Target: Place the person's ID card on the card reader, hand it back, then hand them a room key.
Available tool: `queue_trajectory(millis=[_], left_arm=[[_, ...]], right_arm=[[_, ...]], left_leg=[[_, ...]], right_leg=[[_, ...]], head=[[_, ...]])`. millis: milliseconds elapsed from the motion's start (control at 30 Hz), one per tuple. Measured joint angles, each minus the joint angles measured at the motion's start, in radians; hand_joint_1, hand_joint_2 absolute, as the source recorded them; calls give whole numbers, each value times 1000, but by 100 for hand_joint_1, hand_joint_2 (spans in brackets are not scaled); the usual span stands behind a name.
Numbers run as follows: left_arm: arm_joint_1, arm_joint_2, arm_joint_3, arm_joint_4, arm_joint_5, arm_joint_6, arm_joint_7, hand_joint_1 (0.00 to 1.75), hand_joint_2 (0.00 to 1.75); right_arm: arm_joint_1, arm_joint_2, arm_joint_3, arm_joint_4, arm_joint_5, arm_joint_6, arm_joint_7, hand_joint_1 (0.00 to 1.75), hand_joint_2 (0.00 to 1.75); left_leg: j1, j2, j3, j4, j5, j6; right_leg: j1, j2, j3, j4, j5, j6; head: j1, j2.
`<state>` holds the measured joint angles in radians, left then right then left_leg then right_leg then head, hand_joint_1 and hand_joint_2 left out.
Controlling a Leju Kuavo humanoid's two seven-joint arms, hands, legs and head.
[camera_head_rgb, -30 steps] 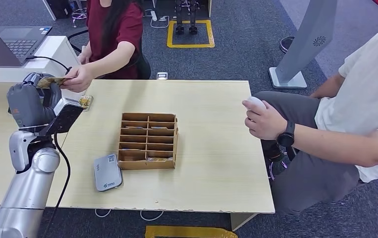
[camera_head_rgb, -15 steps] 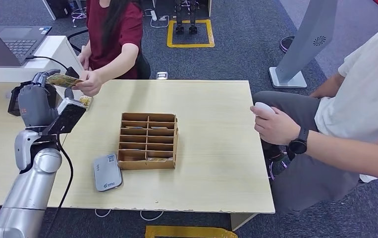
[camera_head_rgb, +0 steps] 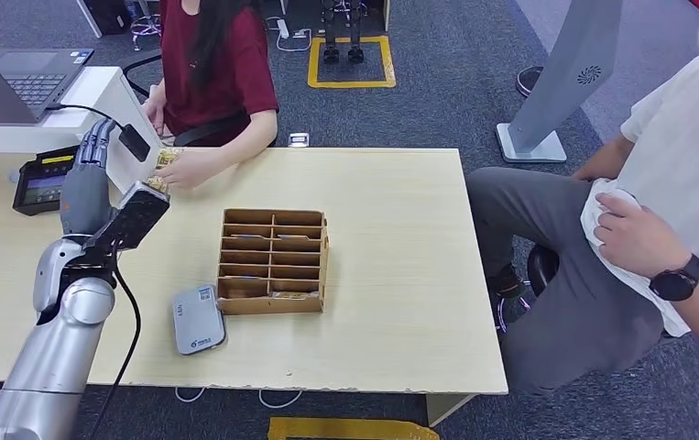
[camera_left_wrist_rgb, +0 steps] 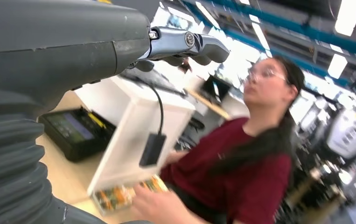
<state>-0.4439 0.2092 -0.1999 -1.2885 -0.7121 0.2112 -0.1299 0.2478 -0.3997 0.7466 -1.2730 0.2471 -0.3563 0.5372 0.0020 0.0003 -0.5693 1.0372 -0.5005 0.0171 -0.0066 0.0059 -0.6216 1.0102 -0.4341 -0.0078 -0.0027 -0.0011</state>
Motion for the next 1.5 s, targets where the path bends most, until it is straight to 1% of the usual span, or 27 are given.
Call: queue_trajectory(millis=[100,167,333,600,667,767,800,833,933,967,1033,1133,1200,1300,1400,1500], left_arm=[[66,26,-2,-97,93,-102,-44,0,175],[108,42,-4,-160,116,-130,-54,0,175],[155,63,-5,-245,122,-140,-54,0,175],[173,77,-5,-287,123,-148,-57,0,175],[188,85,-9,-305,125,-170,-75,0,175],[253,116,-36,-378,101,-211,-129,0,175],[278,131,-53,-409,79,-218,-149,0,175],[299,147,-75,-436,51,-219,-167,0,175],[334,191,-159,-494,-60,-189,-192,0,175],[339,203,-189,-506,-108,-168,-187,0,175],[343,222,-245,-517,-208,-120,-161,0,175],[342,239,-323,-517,-308,-78,-85,0,175],[340,243,-372,-511,-362,-78,-19,0,175],[338,244,-431,-484,-394,-90,39,0,175],[338,246,-469,-456,-390,-88,49,0,175],[337,250,-489,-442,-386,-89,54,0,175]], right_arm=[[19,0,-9,-13,1,-8,6,0,175],[29,0,-16,-23,2,-10,11,0,175],[38,0,-25,-35,3,-10,17,0,175],[42,0,-29,-42,4,-10,18,0,175],[46,0,-31,-44,4,-10,19,0,175],[61,0,-44,-50,-2,-14,21,0,175],[63,1,-51,-41,-12,-13,4,0,175],[60,5,-60,-17,-27,-10,-33,0,175],[23,39,-99,132,-59,5,-208,0,175],[8,53,-115,182,-59,9,-249,0,175],[-11,77,-142,254,-47,17,-276,0,175],[-17,106,-180,303,-12,33,-252,0,175],[-15,125,-210,316,20,48,-235,0,175],[-12,151,-252,329,62,70,-225,0,175],[-12,169,-289,341,84,84,-224,0,175],[-11,181,-314,350,92,89,-225,0,175]], left_leg=[[0,0,0,0,-1,0],[0,0,0,0,-1,0],[0,0,-1,0,-1,0],[0,0,-1,0,-1,0],[0,0,-1,0,-1,0],[0,1,0,0,-1,0],[0,1,0,0,-2,-1],[0,1,-1,0,-2,-1],[0,0,-1,0,-3,1],[0,0,-1,0,-4,1],[0,0,-1,0,-4,2],[0,-1,-1,0,-4,2],[0,0,-1,0,-4,2],[0,0,-1,0,-4,2],[0,0,-1,0,-4,2],[0,0,-1,0,-4,2]], right_leg=[[0,0,0,0,-1,0],[0,0,-1,0,-1,0],[0,0,-1,0,-1,0],[0,0,-1,0,-1,0],[0,0,-1,0,-1,0],[0,1,-1,0,-1,0],[0,1,-1,0,-1,0],[0,1,-1,0,-2,0],[0,0,-1,-1,-2,0],[0,0,-1,-1,-2,1],[0,0,-1,-1,-2,1],[0,-1,0,-1,-2,1],[0,-1,0,-1,-2,1],[0,0,-1,-1,-2,1],[0,0,-1,-1,-2,1],[0,0,-1,-1,-2,1]], head=[[0,0],[0,0],[0,0],[0,0],[0,0],[0,0],[0,0],[0,0],[0,0],[0,0],[1,0],[1,0],[1,0],[1,0],[1,0],[1,0]])
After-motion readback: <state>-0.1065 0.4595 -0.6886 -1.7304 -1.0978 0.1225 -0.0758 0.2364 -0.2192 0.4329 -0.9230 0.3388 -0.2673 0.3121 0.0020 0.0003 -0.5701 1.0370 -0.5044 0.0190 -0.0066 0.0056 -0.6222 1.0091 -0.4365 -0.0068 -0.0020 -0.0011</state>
